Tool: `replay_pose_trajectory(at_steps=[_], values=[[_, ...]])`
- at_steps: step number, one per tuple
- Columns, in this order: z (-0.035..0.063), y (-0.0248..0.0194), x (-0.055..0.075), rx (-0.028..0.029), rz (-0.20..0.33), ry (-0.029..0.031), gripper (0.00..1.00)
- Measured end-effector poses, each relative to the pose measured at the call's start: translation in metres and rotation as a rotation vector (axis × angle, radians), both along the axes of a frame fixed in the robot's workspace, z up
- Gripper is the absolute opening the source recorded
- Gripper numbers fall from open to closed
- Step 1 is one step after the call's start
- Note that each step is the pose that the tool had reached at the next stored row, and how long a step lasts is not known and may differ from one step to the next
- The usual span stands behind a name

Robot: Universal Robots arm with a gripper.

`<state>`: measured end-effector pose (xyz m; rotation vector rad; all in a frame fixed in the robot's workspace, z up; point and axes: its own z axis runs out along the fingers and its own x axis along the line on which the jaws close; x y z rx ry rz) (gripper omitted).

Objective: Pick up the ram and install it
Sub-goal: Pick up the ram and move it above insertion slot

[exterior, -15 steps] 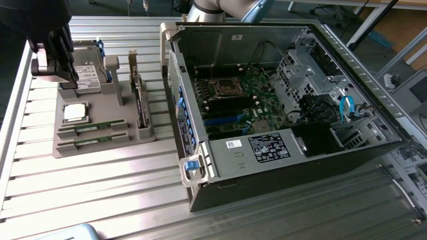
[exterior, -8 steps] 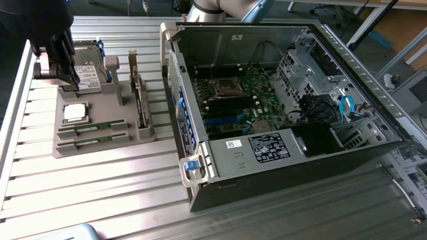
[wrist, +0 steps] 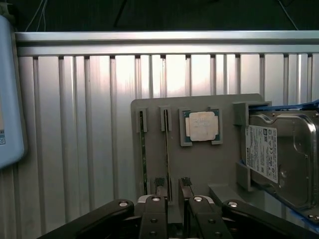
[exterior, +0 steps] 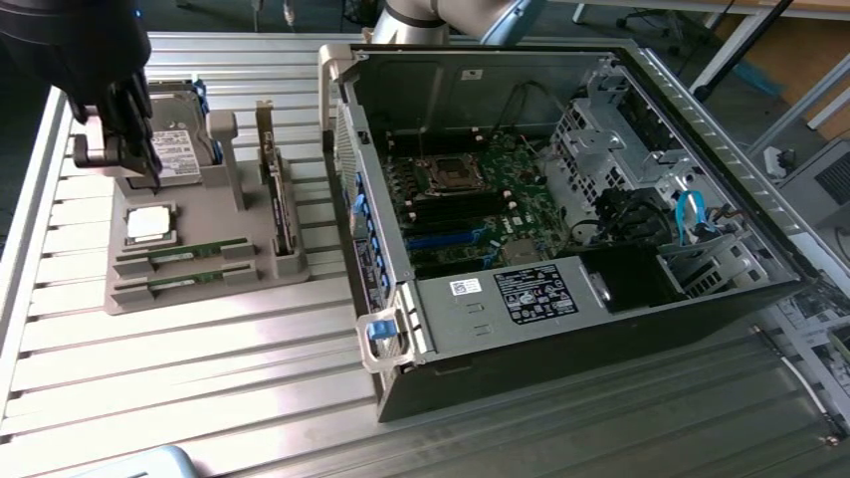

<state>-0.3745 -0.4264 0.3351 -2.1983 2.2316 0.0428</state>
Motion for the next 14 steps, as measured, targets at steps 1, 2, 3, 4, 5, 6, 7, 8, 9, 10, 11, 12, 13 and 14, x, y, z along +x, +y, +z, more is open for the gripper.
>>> replay_pose_trajectory(at_steps=[1,2,3,4,5,6,7,8,9,10,11,12,13,14], values=[[-0.001,0.0,0.0,0.0,0.0,0.0,0.24],[-0.0018,0.0,0.0,0.0,0.0,0.0,0.24],[-0.0028,0.0,0.0,0.0,0.0,-0.0001,0.24],[-0.0038,0.0,0.0,0.0,0.0,0.0,0.24],[-0.0049,0.0,0.0,0.0,0.0,-0.0001,0.24],[-0.0059,0.0,0.0,0.0,0.0,-0.0001,0.24],[-0.007,0.0,0.0,0.0,0.0,-0.0001,0.24],[-0.0081,0.0,0.0,0.0001,0.0,-0.0001,0.24],[-0.0093,0.0,0.0,0.0,0.0,0.0,0.24],[-0.0104,0.0,0.0,0.0,0.0,0.0,0.24],[-0.0117,0.0,0.0,0.0,0.0,0.0,0.24],[-0.0139,0.0,0.0,0.0,0.0,-0.0001,0.24],[-0.0157,0.0,0.0,0.0,0.0,-0.0001,0.24],[-0.017,0.0,0.0,0.0001,0.0,-0.0001,0.24]])
